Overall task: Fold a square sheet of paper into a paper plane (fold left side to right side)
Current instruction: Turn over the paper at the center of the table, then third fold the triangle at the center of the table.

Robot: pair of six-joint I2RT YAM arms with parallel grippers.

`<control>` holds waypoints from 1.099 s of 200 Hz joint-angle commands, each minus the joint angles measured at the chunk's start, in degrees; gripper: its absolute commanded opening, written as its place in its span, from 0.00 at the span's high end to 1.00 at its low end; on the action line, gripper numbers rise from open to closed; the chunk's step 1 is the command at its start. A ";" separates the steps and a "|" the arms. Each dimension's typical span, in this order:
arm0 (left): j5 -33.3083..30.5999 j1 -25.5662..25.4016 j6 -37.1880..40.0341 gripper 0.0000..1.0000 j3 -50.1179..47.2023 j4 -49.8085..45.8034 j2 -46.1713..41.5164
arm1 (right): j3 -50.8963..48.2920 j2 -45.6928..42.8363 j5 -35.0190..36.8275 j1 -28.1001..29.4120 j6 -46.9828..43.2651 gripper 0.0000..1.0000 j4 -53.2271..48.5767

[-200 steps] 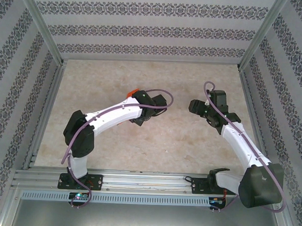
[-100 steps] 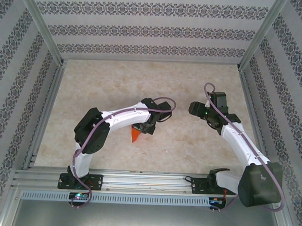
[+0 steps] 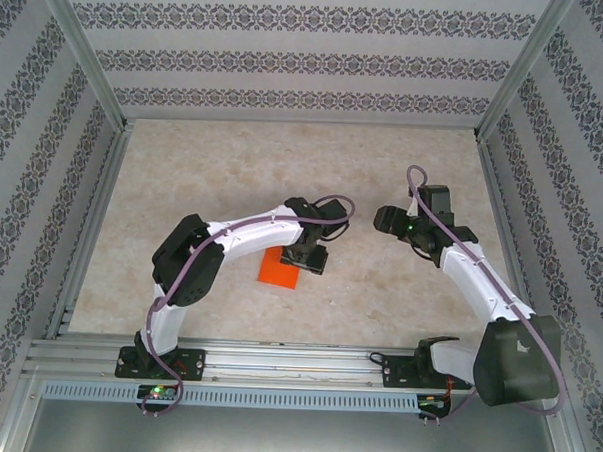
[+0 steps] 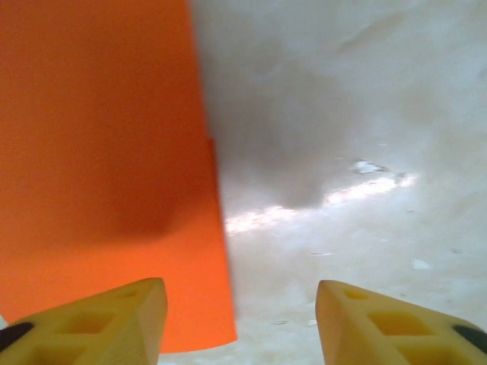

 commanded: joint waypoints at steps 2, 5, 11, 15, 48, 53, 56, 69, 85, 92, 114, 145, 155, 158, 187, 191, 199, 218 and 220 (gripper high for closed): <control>5.39 1.99 0.91 0.38 -0.48 6.18 -4.41 | 0.53 1.06 -3.82 -0.74 1.02 0.25 0.58; 5.66 2.25 1.01 0.37 -0.66 6.72 -4.97 | 0.61 1.24 -4.21 -0.74 1.13 0.25 0.57; 6.15 2.93 1.23 0.37 -1.27 7.83 -6.13 | 0.70 1.50 -5.26 -0.77 1.41 0.25 0.65; 6.47 3.45 1.35 0.36 -1.82 8.64 -6.87 | 0.79 1.76 -6.12 -0.74 1.65 0.25 0.69; 9.89 9.77 1.82 0.36 -10.70 18.79 -15.75 | 0.62 4.85 -17.27 -0.09 6.20 0.38 3.27; 10.48 10.98 1.73 0.36 -12.34 20.47 -17.23 | 0.49 5.61 -18.82 0.46 7.15 0.41 3.97; 10.84 11.83 1.62 0.36 -13.37 21.57 -18.11 | 0.45 6.13 -19.55 0.84 7.82 0.43 4.32; 12.17 15.15 1.04 0.36 -17.81 26.33 -21.90 | 0.29 8.42 -21.68 3.32 10.29 0.51 6.10; 13.41 18.95 0.03 0.36 -22.85 31.82 -25.99 | 0.12 11.40 -22.62 7.71 13.43 0.62 9.58; 13.45 20.35 -0.39 0.37 -24.77 33.53 -27.57 | 0.02 12.86 -22.54 9.84 15.26 0.67 11.47; 13.47 24.34 -2.14 0.37 -30.87 39.54 -31.92 | 0.13 17.53 -22.35 16.52 20.44 0.79 18.52; 14.55 28.21 -4.51 0.36 -36.65 43.41 -34.92 | 3.30 24.57 -21.90 23.03 22.09 0.95 21.23; 15.08 29.05 -4.38 0.36 -37.35 42.96 -34.91 | 4.78 26.52 -22.15 24.19 21.44 0.98 20.47; 15.07 29.11 -4.34 0.36 -37.41 42.78 -34.92 | 5.17 27.06 -22.24 24.52 21.30 0.98 20.14; 15.12 29.83 -4.27 0.37 -38.97 42.44 -34.84 | 7.99 30.72 -22.62 26.05 19.75 1.00 17.82; 15.09 29.85 -4.29 0.37 -39.18 42.49 -34.73 | 8.14 31.06 -22.74 26.20 19.59 1.00 17.82; 15.14 29.94 -4.45 0.37 -39.39 42.76 -34.56 | 8.55 31.72 -22.94 26.30 19.41 1.00 17.77; 15.72 29.96 -4.43 0.38 -39.57 43.06 -34.06 | 9.44 33.12 -23.49 26.50 18.92 1.00 17.36; 15.74 29.95 -4.31 0.38 -39.57 43.06 -33.94 | 9.55 33.17 -23.49 26.55 18.83 1.00 17.22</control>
